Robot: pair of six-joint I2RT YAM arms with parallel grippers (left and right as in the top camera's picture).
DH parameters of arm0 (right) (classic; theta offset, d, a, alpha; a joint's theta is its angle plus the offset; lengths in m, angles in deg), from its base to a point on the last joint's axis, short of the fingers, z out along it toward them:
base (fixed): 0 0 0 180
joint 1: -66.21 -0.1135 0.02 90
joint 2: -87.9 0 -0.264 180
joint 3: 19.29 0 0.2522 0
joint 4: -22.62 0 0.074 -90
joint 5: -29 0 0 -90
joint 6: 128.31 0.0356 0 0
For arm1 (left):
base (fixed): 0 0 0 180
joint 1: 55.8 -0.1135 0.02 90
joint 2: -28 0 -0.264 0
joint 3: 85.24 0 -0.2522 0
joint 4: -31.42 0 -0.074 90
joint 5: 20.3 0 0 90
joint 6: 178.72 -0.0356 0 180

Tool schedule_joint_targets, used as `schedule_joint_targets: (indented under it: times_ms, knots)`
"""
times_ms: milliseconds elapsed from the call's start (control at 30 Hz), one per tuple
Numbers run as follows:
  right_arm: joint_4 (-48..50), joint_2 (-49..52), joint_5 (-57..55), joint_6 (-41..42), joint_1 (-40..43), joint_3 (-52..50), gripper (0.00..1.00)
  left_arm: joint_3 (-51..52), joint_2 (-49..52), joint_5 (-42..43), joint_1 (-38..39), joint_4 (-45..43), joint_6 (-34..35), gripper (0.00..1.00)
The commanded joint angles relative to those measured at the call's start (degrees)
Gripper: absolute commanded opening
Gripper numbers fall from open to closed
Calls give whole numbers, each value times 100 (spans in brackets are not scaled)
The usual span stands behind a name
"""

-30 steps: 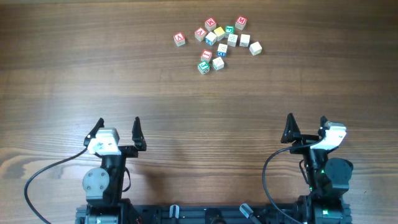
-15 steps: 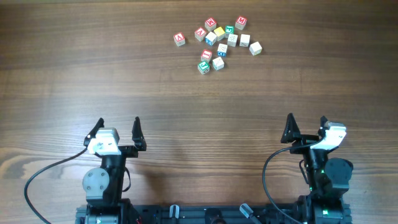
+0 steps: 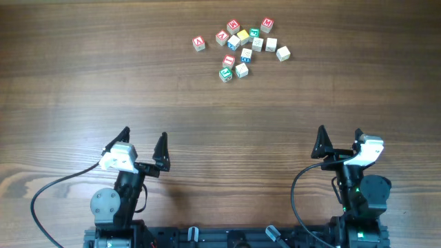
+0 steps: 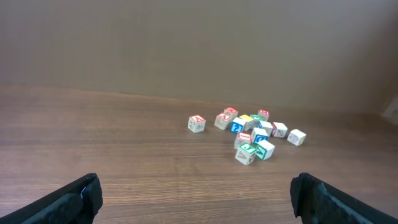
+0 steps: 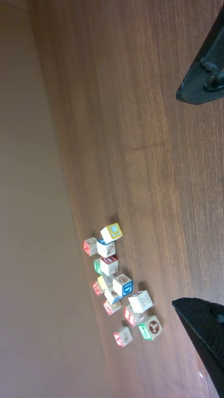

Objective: Form a tower
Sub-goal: 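Raise the left arm and reach the left gripper toward the block pile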

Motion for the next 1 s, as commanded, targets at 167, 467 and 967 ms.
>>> schedule_joint_targets:
  times_ms: [167,467,967]
  knots:
    - [31,-2,-33,-83,-17,13,100,-949,334,240,7,-24,201,100]
    - [31,-2,-33,-85,-17,13,100,-2232,2861,804,11,-26,201,100]
    - [31,-2,-33,-85,-17,13,100,-4673,5783,1287,11,573,173,100]
